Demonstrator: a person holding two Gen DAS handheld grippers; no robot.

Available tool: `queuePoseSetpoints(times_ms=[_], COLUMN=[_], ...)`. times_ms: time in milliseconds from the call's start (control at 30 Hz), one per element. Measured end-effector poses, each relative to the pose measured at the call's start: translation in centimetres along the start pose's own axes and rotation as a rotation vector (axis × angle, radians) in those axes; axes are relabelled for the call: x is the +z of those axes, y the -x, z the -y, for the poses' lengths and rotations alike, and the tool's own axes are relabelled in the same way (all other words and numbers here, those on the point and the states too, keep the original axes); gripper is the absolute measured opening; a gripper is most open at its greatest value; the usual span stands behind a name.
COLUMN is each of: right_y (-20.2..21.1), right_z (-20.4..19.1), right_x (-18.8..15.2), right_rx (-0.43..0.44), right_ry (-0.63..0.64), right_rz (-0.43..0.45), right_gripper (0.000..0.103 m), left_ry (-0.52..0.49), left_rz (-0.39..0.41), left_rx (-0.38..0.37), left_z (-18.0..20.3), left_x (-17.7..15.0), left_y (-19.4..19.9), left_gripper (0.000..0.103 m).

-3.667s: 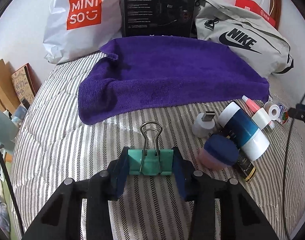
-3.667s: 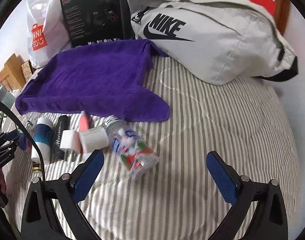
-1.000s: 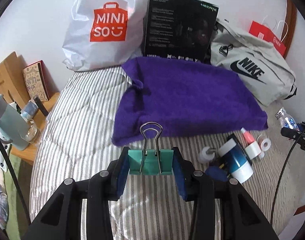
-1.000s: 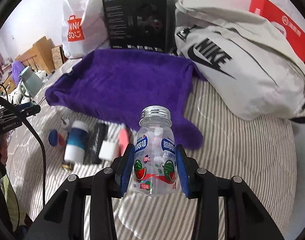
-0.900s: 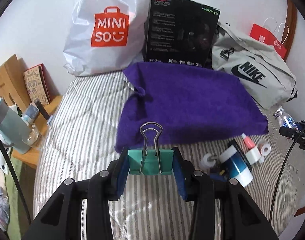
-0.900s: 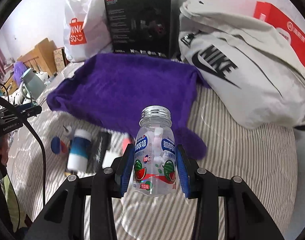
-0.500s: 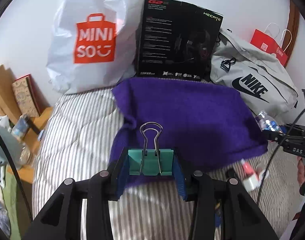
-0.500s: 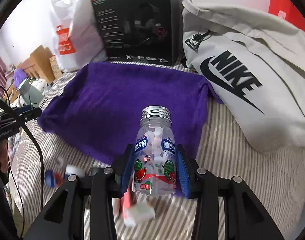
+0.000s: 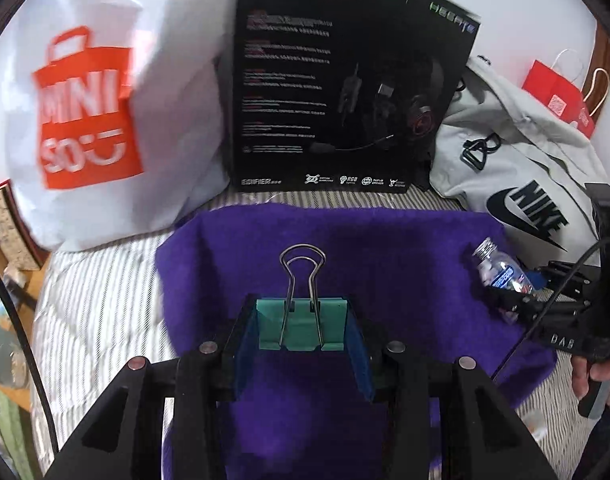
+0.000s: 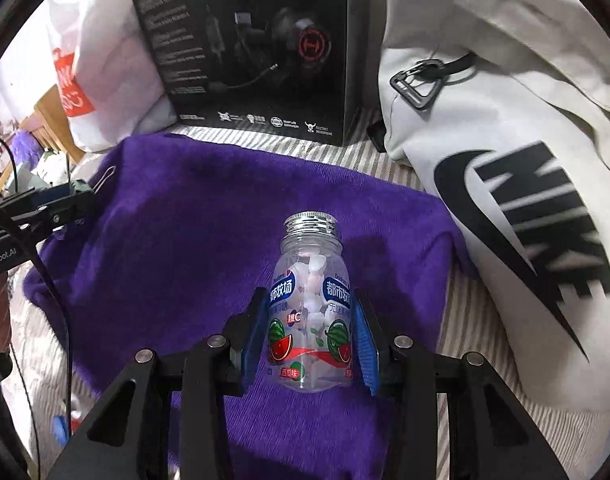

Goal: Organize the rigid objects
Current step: 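Carry the bottle and clip over the purple towel with both tools, then open both tools to release the bottle and clip onto the towel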

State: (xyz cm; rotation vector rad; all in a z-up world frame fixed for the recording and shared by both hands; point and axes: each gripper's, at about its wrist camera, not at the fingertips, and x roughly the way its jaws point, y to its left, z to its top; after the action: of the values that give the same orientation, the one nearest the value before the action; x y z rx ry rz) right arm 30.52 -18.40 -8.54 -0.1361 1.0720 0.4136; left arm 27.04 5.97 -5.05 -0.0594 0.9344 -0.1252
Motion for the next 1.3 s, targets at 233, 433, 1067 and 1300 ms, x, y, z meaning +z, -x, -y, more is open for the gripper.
queuePoseSetpoints(times_ms=[233,433,1067,1300], right_y=[-2.3,-3.0,-0.7,4.6], right_z=[-0.1,0.3,0.1,-1.1], right_x=[1.4,1.6,-0.2,-3.1], right_rx=[-0.035,-0.024,-0.029,-0.068], right_ry=[0.029,0.034,0.030,0.028], right_rz=[-0.045,-0.065,-0.064,-0.008], right_gripper=[0.041,0.041,0.058,0.069], left_ry=[0.004,0.000,-0.071,-0.084], left_rz=[-0.054,-0.079,-0.121,-0.077], left_rx=[0.001,0.027,0.112,0.115], left_z=[0.7,0.7,3.1,4.1], left_x=[0.8,0.7,-1.6,-2.9], left_y=[-4.2,-5.4,-5.6,-1.5], left_gripper=[0.039,0.039,0.057,0.057])
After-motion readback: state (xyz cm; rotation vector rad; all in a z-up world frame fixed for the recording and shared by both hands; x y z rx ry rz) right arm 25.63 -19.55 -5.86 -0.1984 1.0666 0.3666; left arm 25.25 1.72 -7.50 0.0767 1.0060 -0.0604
